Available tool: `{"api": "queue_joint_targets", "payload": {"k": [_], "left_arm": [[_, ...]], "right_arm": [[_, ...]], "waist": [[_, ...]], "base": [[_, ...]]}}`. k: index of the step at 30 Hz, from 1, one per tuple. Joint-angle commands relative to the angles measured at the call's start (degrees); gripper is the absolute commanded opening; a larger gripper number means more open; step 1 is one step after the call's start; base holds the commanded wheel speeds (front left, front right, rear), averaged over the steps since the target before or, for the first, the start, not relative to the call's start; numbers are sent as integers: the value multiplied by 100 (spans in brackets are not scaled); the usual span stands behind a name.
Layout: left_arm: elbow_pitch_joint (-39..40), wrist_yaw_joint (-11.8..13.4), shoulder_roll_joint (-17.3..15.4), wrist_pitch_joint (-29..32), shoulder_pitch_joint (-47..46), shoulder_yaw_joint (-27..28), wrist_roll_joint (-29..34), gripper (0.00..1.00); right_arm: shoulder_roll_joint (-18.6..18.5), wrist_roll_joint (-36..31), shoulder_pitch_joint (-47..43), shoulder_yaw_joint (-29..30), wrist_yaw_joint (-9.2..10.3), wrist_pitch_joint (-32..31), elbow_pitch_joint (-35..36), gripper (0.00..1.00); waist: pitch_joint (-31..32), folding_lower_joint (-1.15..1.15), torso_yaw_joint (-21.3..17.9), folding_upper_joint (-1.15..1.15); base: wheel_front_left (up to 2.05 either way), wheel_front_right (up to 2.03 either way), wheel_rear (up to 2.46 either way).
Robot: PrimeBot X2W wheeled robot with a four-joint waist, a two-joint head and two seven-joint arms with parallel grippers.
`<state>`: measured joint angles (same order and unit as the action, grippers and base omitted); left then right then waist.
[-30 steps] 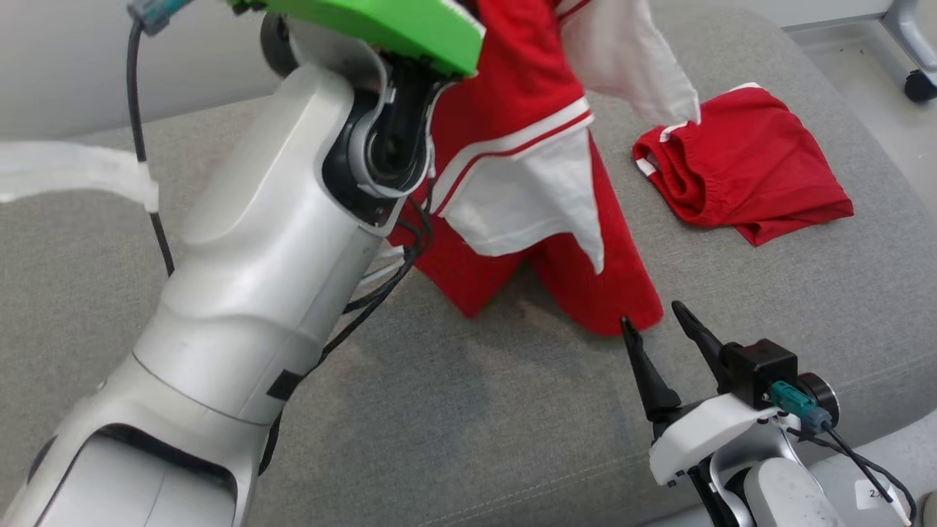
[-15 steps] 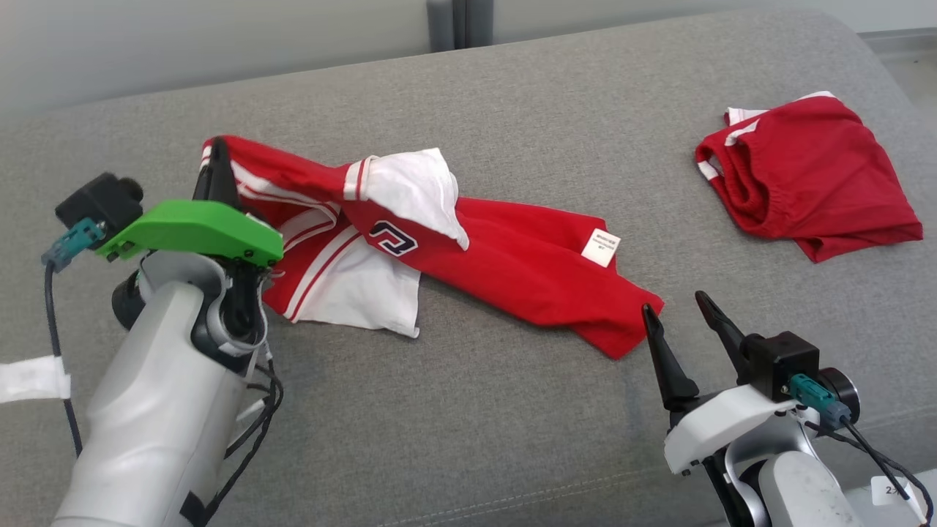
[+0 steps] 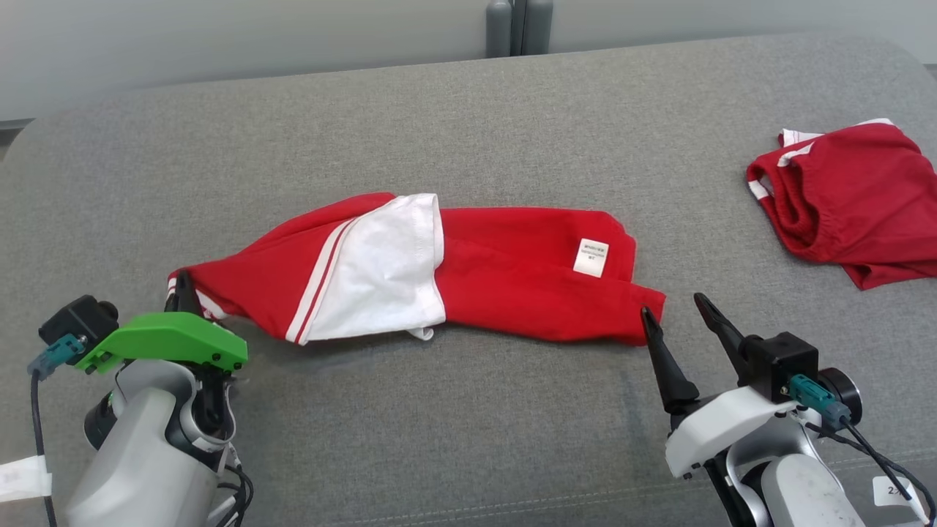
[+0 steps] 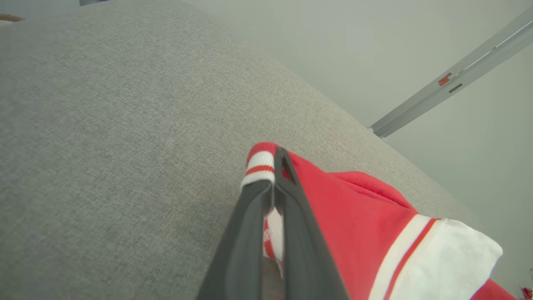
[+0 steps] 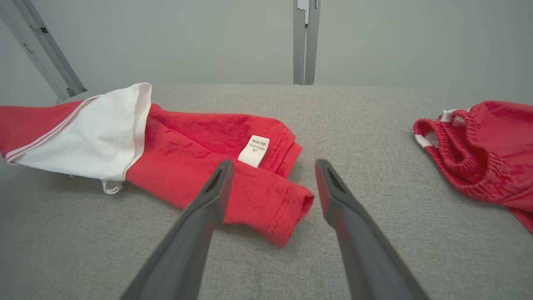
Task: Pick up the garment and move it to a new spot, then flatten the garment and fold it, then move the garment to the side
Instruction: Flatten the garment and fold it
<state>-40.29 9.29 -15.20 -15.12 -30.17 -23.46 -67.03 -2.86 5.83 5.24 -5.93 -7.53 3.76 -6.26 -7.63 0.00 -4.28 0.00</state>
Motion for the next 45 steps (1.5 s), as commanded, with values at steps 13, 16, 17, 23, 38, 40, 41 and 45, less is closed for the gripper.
{"api": "queue_joint_targets", "payload": {"k": [13, 16, 17, 23, 38, 40, 41, 45], "left_arm": [[-369, -16, -167, 41, 384, 62, -29, 0], [-397, -30, -149, 82, 527, 41, -72, 8], [-399, -50, -139, 111, 576, 36, -95, 25], [-386, -93, -128, 126, 849, -17, -81, 100], [1260, -30, -127, -7, 1777, 906, 1274, 100], [1704, 11, 35, -5, 2019, 1200, 1696, 100], [1704, 11, 35, -5, 2019, 1200, 1696, 100], [2485, -50, 320, -2, 2475, 1539, 2514, 100]], "right_arm": [[-8, -71, -94, -11, 9, -87, 93, 100], [-8, -88, -121, 0, 9, -99, 109, 100], [-7, -91, -129, 2, 9, -93, 114, 100], [-8, -87, -170, -23, 9, -127, 115, 100], [-8, -139, -317, 147, 9, -202, 120, 100], [-9, -127, -340, 190, 9, -209, 102, 100], [-9, -127, -340, 190, 9, -209, 102, 100], [-9, -2, -344, 315, 9, -267, 50, 100]], "waist": [[95, 0, 30, 0], [131, 0, 38, 0], [142, 0, 44, 0], [245, 0, 86, 0], [622, 0, 199, 0], [678, 0, 218, 0], [678, 0, 218, 0], [766, 0, 249, 0]], "base": [[0, 0, 0], [0, 0, 0], [0, 0, 0], [0, 0, 0], [0, 0, 0], [0, 0, 0], [0, 0, 0], [0, 0, 0]]}}
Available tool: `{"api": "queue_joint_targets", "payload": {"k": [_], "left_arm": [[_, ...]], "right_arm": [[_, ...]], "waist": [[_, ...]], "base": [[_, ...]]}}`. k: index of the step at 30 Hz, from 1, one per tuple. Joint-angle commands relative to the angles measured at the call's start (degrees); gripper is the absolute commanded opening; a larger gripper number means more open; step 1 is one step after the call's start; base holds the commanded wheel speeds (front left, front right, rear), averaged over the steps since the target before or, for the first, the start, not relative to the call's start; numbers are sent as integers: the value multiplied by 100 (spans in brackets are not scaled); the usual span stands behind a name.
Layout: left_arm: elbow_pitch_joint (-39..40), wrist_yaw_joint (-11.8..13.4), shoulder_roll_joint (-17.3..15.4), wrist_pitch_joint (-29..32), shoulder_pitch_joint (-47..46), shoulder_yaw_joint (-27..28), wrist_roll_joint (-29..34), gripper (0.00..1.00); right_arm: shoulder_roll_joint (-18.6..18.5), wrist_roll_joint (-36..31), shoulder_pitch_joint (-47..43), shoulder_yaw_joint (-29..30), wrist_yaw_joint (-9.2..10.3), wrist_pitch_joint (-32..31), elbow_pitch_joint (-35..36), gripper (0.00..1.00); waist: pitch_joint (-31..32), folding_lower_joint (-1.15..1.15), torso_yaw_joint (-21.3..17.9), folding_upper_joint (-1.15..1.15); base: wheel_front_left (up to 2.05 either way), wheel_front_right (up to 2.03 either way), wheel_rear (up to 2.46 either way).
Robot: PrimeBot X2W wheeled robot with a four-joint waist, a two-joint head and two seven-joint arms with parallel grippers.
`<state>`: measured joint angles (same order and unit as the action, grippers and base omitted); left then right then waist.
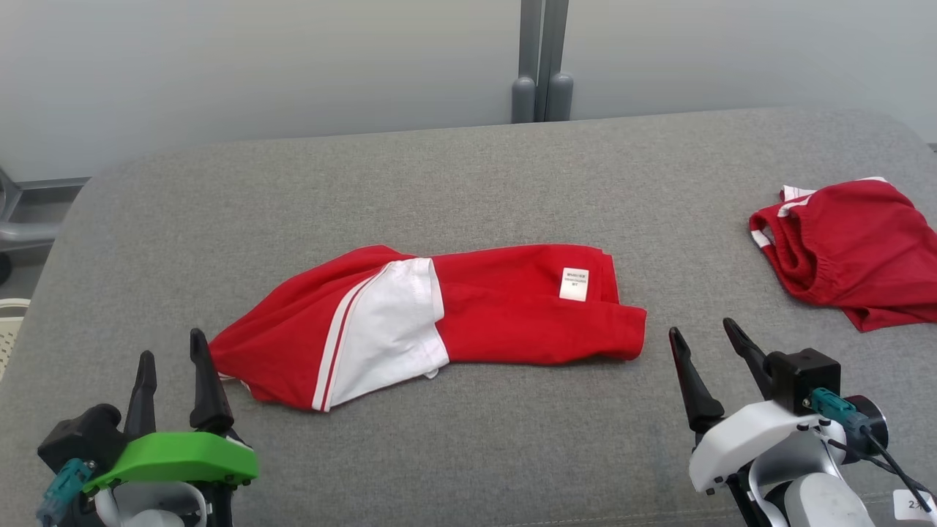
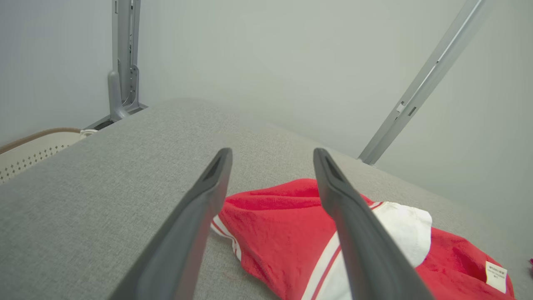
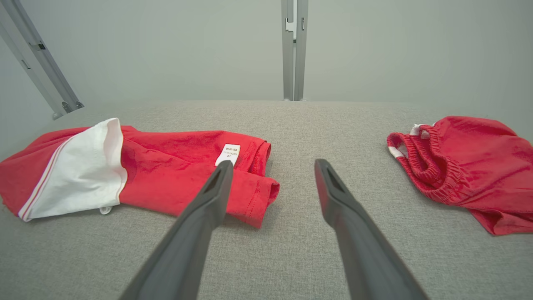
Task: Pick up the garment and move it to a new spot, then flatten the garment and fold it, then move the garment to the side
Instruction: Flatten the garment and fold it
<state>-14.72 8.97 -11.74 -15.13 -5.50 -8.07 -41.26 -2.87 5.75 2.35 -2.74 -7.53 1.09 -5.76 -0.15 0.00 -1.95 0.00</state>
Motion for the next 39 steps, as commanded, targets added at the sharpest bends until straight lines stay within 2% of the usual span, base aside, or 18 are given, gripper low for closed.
{"api": "queue_joint_targets", "payload": {"k": [1, 8, 16, 24, 39], "left_arm": [[79, -54, 8, -2, 91, 27, 168, 100], [869, -349, 321, -1, 605, 85, 1230, 100], [1120, -578, 126, -2, 913, -289, 1957, 100], [956, -560, 80, 7, 1138, -483, 2116, 100], [755, -605, 58, 114, 1138, -602, 2027, 100]], "right_arm": [[-6, 15, -43, 15, 9, -9, -18, 100], [-7, 157, -49, 356, 9, -265, -203, 100], [-7, 258, -80, 517, 9, -360, -277, 100], [-8, 203, -292, 388, 9, 93, -149, 100], [-8, 158, -406, 272, 9, 75, -37, 100]], "waist": [[34, 0, 26, 0], [229, 0, 178, 0], [385, 0, 280, 0], [512, 0, 312, 0], [496, 0, 337, 0]], "base": [[0, 0, 0], [0, 0, 0], [0, 0, 0], [0, 0, 0], [0, 0, 0]]}}
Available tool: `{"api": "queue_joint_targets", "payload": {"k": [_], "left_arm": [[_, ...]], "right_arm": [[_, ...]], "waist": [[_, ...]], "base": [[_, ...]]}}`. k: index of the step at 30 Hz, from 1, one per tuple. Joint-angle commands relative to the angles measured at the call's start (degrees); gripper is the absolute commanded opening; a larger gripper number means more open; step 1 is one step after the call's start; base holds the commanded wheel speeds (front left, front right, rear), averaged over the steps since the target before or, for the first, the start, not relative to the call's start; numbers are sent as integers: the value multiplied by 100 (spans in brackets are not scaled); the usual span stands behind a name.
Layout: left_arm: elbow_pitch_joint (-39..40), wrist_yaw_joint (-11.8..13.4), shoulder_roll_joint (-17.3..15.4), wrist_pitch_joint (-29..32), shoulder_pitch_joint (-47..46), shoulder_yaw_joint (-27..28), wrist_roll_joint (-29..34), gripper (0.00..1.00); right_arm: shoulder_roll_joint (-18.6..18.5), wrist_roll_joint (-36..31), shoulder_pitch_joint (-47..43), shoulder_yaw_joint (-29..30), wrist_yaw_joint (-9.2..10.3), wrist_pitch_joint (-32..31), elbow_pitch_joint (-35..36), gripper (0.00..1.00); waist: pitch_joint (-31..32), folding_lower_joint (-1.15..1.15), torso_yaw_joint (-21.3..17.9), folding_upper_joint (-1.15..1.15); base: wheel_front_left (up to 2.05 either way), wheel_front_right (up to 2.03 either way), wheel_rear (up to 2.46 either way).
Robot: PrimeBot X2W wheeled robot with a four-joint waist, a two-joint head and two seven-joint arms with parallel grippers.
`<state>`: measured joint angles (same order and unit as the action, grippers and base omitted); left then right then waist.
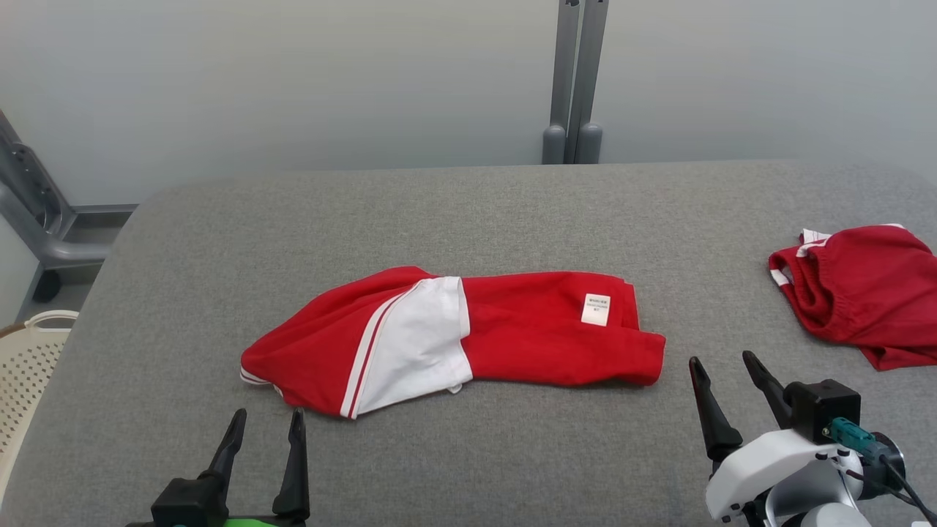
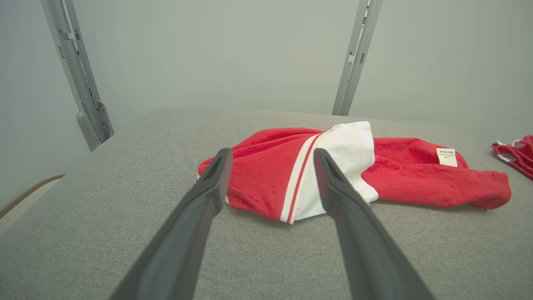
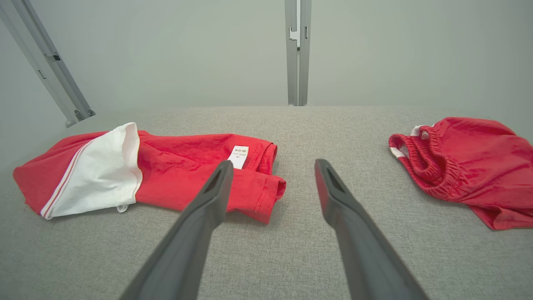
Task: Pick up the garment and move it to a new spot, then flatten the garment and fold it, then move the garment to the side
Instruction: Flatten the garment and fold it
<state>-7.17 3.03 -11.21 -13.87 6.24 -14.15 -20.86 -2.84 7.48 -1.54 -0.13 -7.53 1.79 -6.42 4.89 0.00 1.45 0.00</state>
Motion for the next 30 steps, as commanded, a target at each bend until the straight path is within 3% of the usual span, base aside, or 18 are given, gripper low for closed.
{"api": "queue_joint_targets", "payload": {"k": [1, 16, 25, 30], "left_arm": [[-1, -7, 6, -16, -42, 6, -18, 100], [-122, -86, 161, 157, -291, -138, -212, 100], [-496, -504, 305, 1084, -1135, -894, -21, 100], [-1195, -782, 528, 1541, -1848, -1388, -12, 100]], "right_arm": [[-12, -44, -8, 11, 9, -8, 32, 100], [-11, -100, 101, -24, 9, -213, 45, 100], [-12, -396, 876, -261, 9, -1576, -251, 100], [-10, -442, 1625, -282, 9, -2209, -634, 100]], "waist": [[-15, 0, -9, 0], [-114, 0, -37, 0], [-299, 0, -64, 0], [-543, 0, -89, 0]], "base": [[0, 0, 0], [0, 0, 0], [0, 0, 0], [0, 0, 0]]}}
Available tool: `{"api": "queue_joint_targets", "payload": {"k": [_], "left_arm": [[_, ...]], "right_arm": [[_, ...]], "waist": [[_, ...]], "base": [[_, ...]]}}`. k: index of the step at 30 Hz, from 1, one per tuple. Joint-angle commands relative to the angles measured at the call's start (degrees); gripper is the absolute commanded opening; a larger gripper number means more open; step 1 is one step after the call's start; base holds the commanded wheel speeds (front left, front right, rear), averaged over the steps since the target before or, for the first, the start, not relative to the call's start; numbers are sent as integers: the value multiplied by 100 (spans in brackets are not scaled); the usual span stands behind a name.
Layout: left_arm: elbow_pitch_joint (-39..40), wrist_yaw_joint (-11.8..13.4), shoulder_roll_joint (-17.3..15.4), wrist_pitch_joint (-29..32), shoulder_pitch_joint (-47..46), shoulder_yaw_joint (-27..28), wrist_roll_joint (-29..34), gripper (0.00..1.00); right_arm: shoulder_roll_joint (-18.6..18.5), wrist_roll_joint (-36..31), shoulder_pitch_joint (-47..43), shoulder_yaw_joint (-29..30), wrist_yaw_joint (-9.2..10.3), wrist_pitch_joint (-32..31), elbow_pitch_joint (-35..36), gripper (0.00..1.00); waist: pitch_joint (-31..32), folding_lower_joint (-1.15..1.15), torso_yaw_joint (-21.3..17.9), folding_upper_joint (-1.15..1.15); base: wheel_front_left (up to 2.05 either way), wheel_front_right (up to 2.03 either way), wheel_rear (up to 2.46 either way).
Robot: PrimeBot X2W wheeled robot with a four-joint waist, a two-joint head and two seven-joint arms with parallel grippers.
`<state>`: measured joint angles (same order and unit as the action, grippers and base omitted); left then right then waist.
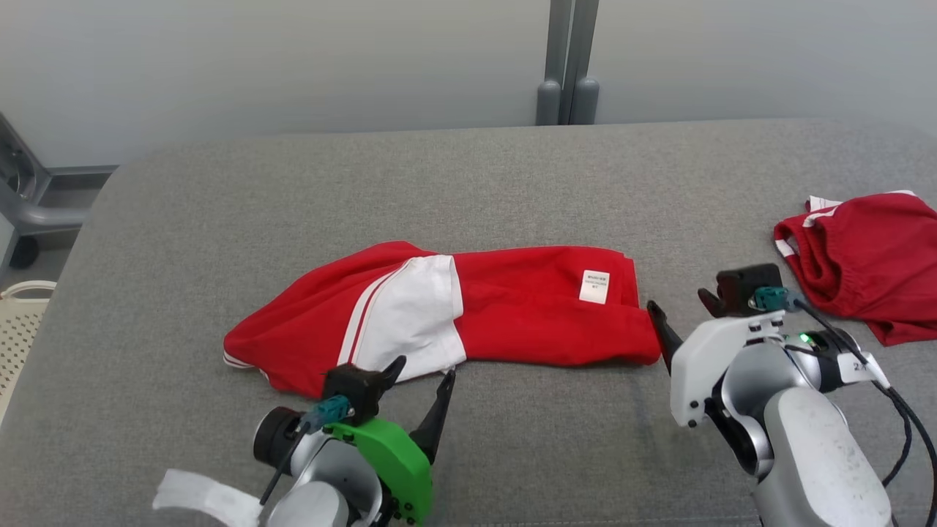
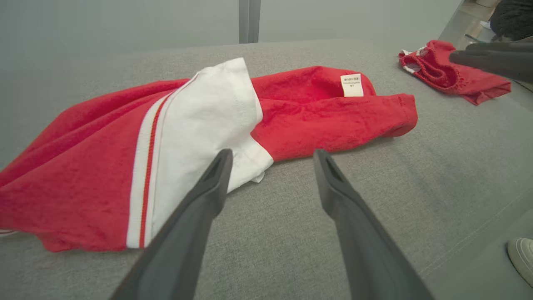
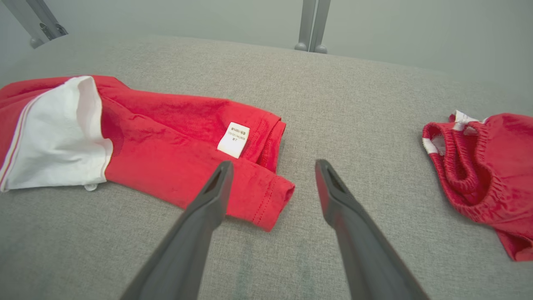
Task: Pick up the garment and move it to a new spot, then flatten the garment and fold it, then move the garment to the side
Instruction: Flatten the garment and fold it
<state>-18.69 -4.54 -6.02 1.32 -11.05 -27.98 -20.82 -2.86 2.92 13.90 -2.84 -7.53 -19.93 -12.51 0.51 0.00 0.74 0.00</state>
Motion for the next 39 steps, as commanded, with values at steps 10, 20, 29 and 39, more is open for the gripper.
{"api": "queue_joint_targets", "payload": {"k": [10, 20, 29, 39], "left_arm": [[-1294, -215, 253, 218, -1288, -596, -136, 100], [-2188, -235, 298, 246, -2032, -977, -229, 73], [-2784, -36, 301, 11, -2320, -1187, -254, 48], [-3192, 26, 300, -126, -2544, -1504, -344, 0]], "right_arm": [[-9, -49, 842, -165, 9, -105, -616, 100], [-9, 14, 1140, -284, 9, 125, -899, 100], [-9, -5, 1222, -325, 9, 244, -985, 100], [-9, 24, 1371, -369, 9, 63, -1052, 100]], "waist": [[-722, 0, -134, 0], [-1101, 0, -269, 0], [-1193, 0, -314, 0], [-1318, 0, -265, 0]], "base": [[0, 0, 0], [0, 0, 0], [0, 0, 0], [0, 0, 0]]}}
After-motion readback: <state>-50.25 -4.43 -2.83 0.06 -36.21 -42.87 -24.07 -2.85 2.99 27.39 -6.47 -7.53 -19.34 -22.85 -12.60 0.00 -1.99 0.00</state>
